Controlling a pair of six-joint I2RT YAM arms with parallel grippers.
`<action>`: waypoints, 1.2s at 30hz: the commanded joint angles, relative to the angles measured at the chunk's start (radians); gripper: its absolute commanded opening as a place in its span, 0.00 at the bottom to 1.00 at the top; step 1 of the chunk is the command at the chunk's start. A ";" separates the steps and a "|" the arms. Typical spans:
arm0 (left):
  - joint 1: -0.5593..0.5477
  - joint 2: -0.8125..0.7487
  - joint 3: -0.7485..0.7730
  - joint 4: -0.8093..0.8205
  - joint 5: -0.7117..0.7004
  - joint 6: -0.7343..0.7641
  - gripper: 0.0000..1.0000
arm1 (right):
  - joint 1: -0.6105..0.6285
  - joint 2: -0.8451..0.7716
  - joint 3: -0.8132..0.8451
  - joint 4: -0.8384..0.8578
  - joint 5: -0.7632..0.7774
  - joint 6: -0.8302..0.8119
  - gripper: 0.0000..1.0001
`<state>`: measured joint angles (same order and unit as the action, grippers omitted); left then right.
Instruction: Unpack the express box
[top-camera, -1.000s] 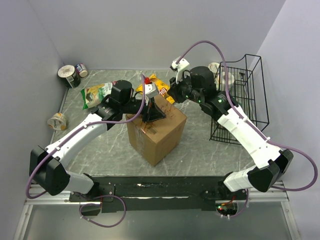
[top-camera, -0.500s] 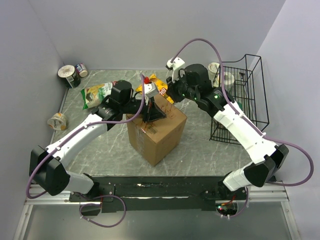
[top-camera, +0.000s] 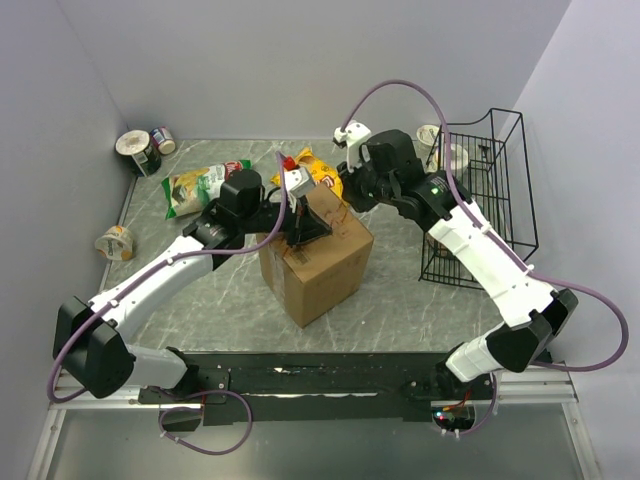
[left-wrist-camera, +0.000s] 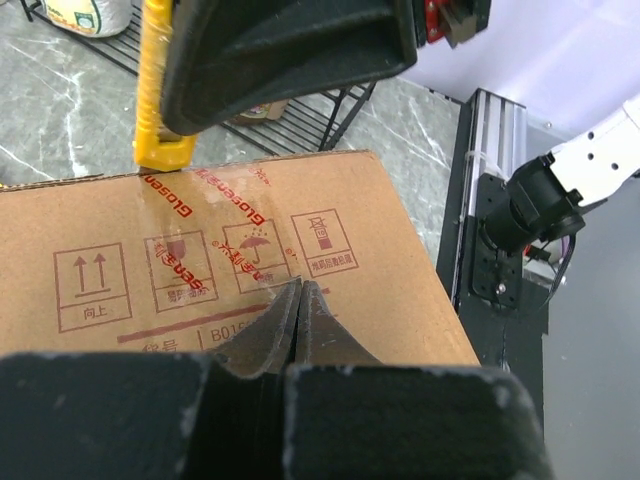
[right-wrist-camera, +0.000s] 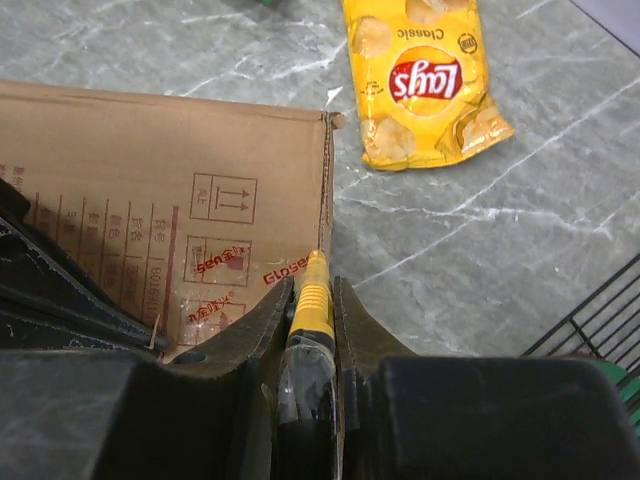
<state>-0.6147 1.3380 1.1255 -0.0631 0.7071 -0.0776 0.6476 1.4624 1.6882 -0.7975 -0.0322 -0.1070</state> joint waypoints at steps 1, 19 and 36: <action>-0.008 0.046 -0.067 -0.141 -0.147 -0.021 0.01 | 0.032 -0.028 0.010 -0.057 0.020 0.020 0.00; -0.011 0.049 -0.081 -0.126 -0.275 -0.053 0.01 | 0.053 -0.065 0.047 -0.287 -0.011 0.105 0.00; 0.050 -0.020 0.000 -0.033 0.123 -0.083 0.13 | 0.084 0.203 0.314 -0.132 -0.028 0.009 0.00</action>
<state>-0.5758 1.3243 1.0939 -0.0010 0.7300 -0.1532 0.6922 1.6291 1.9450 -0.9783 0.0296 -0.0967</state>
